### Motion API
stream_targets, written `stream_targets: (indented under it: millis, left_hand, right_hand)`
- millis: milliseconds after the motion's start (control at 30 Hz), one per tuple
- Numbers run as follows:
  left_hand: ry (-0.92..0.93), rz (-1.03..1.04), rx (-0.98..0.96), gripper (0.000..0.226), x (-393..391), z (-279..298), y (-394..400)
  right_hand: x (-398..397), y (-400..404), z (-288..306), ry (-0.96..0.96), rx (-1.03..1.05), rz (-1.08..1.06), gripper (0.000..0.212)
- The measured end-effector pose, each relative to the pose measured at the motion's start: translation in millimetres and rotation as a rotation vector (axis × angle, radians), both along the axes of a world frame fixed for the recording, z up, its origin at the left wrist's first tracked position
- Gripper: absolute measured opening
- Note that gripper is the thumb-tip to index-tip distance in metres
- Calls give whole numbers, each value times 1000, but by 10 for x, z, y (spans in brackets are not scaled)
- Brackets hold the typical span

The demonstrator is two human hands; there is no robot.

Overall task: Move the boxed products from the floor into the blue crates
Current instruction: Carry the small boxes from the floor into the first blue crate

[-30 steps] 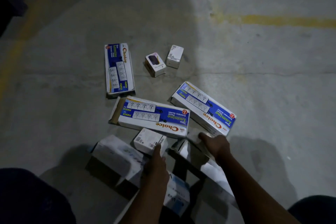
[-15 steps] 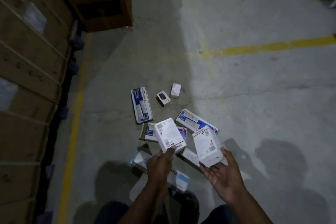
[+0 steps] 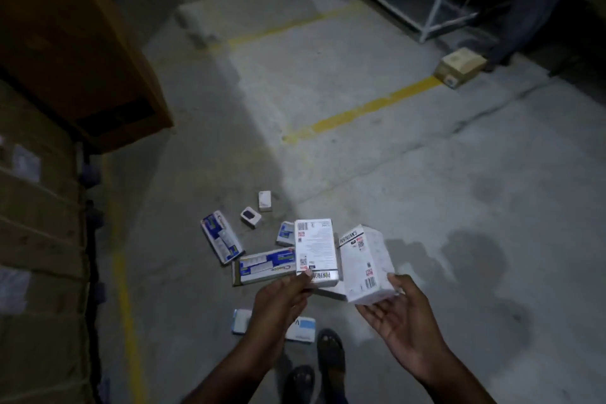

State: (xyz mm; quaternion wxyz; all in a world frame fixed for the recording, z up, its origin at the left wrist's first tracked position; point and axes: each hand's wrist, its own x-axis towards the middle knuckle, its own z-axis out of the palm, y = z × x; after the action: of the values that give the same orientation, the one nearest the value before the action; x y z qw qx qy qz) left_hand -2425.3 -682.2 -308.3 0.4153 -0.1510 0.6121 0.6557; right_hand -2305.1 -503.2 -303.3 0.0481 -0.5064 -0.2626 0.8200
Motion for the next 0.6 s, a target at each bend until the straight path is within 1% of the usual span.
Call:
stream_targets:
  millis: [67, 133, 200, 233, 300, 367, 400, 467, 500, 600]
  left_hand:
    - [30, -69, -10, 25, 143, 91, -29]
    - [69, -106, -16, 22, 257, 127, -40]
    - [122, -149, -12, 18, 366, 159, -29]
    - [159, -187, -12, 17, 428, 179, -13]
    - [232, -303, -5, 17, 578, 250, 56]
    - [294, -479, -8, 19, 779, 335, 174]
    - [316, -568, -6, 21, 896, 372, 235]
    - [334, -737, 2, 23, 1194, 456, 379]
    - [328, -806, 13, 24, 1379, 503, 454]
    - [312, -972, 10, 23, 2032, 600, 687]
  right_hand:
    - [323, -55, 154, -38, 91, 10, 32]
    - [659, -79, 237, -100, 210, 72, 29]
    - [1019, -93, 310, -196, 318, 180, 37]
    - [1202, -89, 348, -236, 363, 225, 37]
    - [1554, -63, 423, -296, 458, 334, 34]
    - [1894, -33, 485, -314, 525, 418, 34]
    - [2057, -24, 522, -302, 546, 422, 34]
    - [2404, 12, 601, -273, 585, 352, 41]
    - [2592, 37, 637, -261, 599, 292, 47]
    - [3200, 97, 689, -215, 559, 100, 53]
